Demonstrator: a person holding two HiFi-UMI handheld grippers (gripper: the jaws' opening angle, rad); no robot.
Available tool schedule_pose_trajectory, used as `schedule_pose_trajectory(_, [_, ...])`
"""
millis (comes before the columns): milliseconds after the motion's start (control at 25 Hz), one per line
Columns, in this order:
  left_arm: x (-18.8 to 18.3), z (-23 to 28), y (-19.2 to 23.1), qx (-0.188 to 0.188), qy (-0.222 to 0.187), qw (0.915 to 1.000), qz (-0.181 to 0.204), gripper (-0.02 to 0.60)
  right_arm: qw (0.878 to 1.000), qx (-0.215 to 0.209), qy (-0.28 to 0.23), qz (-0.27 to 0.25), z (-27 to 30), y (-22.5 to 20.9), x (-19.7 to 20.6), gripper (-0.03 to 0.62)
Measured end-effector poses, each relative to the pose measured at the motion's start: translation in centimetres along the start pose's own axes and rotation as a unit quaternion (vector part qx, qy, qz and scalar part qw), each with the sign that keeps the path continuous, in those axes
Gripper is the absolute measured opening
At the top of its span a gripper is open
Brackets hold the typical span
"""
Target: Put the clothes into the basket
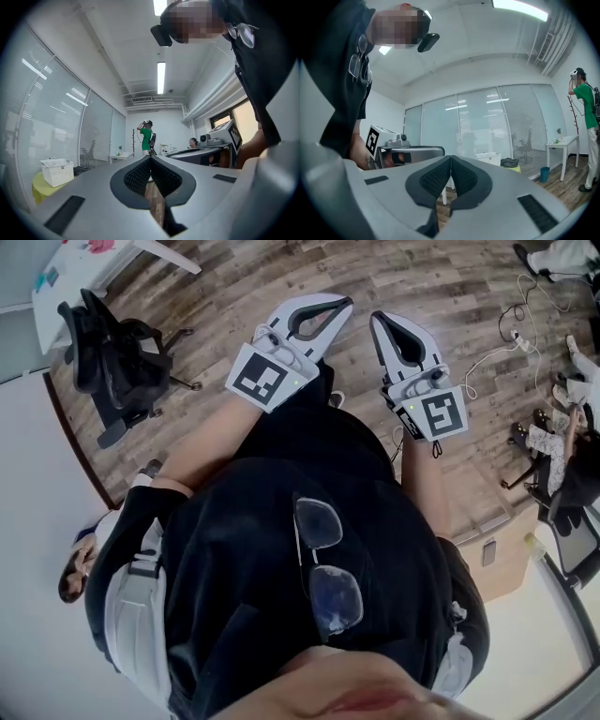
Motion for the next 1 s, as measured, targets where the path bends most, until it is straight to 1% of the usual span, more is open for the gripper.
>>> schedule_pose_trajectory(520, [0.8,6.5,5.9,0.013,0.006,0.9999,-0.010,0.008,1.000,0.007,0.013,0.002,4.8,-7.6,-1.8,0.026])
schedule_pose_trajectory(1000, [1.8,9.2,12.2,0.033,-0.010,0.9992,-0.020,0.008,0.999,0.015,0.036,-0.003,10.8,-10.7,-2.2,0.026])
Point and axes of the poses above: the fingertips, and each gripper's own axes: z forward along the fingers, y to its left, x out of its underside, the point moved 6 cm from there along -z, backward along the fingers, and after that the axes turned 5 degrees about z, right-handed, at the moved point
